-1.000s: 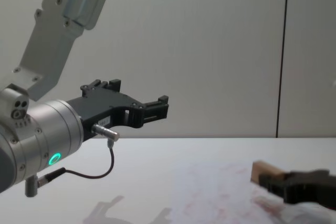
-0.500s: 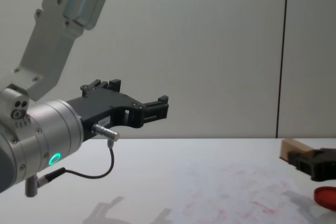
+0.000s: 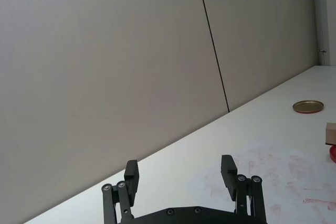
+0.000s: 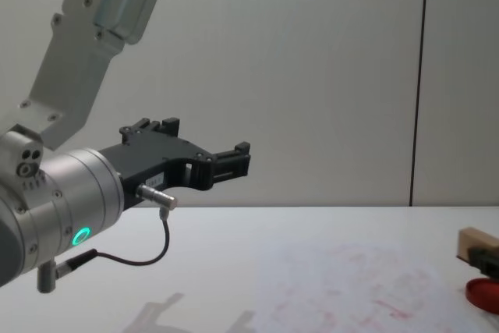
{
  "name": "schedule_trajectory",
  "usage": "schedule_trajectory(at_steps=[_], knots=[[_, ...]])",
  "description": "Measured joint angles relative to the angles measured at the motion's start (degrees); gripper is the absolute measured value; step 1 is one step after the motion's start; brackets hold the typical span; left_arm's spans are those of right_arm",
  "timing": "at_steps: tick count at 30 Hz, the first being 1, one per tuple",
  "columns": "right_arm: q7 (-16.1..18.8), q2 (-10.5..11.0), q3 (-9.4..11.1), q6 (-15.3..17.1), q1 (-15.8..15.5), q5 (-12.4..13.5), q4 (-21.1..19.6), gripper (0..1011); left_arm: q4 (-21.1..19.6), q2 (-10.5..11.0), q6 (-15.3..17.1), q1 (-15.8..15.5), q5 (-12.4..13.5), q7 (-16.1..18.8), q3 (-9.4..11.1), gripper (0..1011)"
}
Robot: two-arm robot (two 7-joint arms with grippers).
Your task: Use the one hand to pick up the stamp and affix it onto the A4 paper.
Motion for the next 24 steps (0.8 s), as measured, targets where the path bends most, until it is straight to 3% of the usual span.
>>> schedule_trajectory(at_steps=[21, 24], knots=[[0.2, 0.5, 0.7, 0.0, 0.1, 1.7, 3.1, 222, 0.0, 0.0, 0.0, 0.0, 0.0, 0.0, 0.0, 993], [0.3, 0.4, 0.7, 0.0, 0.2, 1.9, 3.2, 278, 0.0, 0.0, 0.0, 0.0, 0.0, 0.0, 0.0, 993]])
